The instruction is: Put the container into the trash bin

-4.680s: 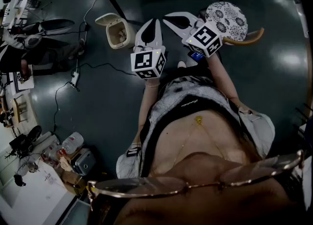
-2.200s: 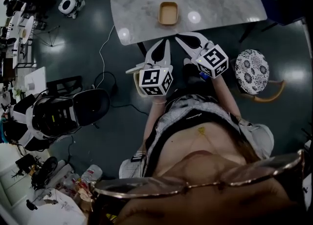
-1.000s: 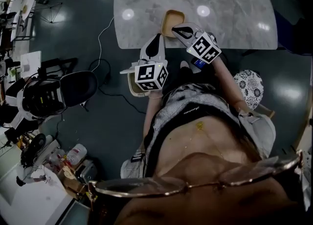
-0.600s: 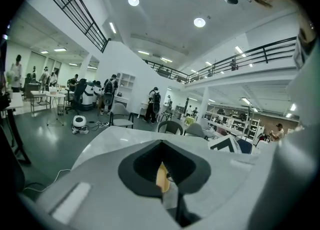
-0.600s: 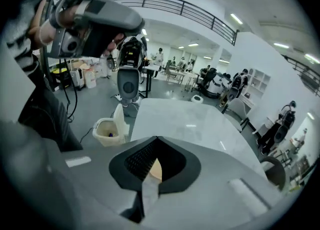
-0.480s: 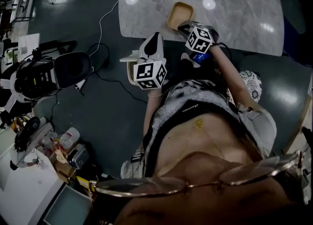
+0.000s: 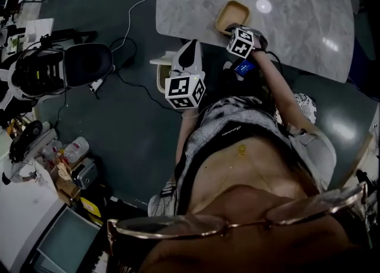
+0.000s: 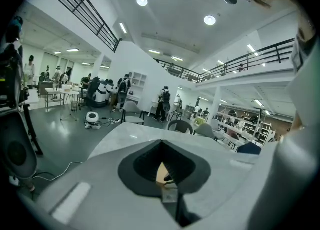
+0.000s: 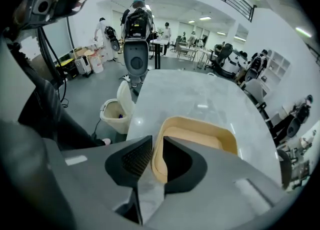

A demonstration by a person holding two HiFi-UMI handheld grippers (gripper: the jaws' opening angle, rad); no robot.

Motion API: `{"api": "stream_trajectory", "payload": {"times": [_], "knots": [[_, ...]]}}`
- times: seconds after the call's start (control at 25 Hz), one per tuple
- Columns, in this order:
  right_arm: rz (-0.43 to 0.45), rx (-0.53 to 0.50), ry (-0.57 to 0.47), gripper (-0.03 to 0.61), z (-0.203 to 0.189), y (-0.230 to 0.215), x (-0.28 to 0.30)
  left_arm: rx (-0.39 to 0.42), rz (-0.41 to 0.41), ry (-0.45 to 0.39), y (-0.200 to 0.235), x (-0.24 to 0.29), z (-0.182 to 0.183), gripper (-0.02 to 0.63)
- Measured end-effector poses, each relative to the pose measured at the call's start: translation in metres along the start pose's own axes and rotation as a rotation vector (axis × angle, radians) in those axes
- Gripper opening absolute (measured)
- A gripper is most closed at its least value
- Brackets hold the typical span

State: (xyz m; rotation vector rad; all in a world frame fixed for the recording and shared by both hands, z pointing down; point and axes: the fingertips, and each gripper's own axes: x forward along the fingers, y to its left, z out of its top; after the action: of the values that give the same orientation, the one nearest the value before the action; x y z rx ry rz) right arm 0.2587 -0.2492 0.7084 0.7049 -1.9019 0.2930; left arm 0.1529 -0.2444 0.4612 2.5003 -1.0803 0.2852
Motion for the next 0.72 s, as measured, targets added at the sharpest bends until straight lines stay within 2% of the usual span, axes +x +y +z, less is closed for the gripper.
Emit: {"api": "stream_trajectory", "payload": {"times": [0.16, 0.32, 0.44, 0.72], "knots": [[0.017, 0.013, 0.039, 0.083, -0.004, 0.013, 0.028, -0.008, 0.02, 0.003, 0.006, -0.011, -0.014, 0.002], [-0.012, 0.023, 0.072, 0.065, -0.012, 0.014, 0.043, -0.011, 0.03, 0.01, 0.007, -0.019, -0.025, 0.002], [-0.048, 0.008, 0.085, 0.039, -0.015, 0.009, 0.041, -0.013, 0.031, 0.012, 0.007, -0.022, -0.029, 0.002], [-0.096, 0.014, 0.061, 0.032, -0.008, -0.007, 0.013, 0.0, -0.009, 0.015, 0.004, -0.018, -0.026, 0.002]]}}
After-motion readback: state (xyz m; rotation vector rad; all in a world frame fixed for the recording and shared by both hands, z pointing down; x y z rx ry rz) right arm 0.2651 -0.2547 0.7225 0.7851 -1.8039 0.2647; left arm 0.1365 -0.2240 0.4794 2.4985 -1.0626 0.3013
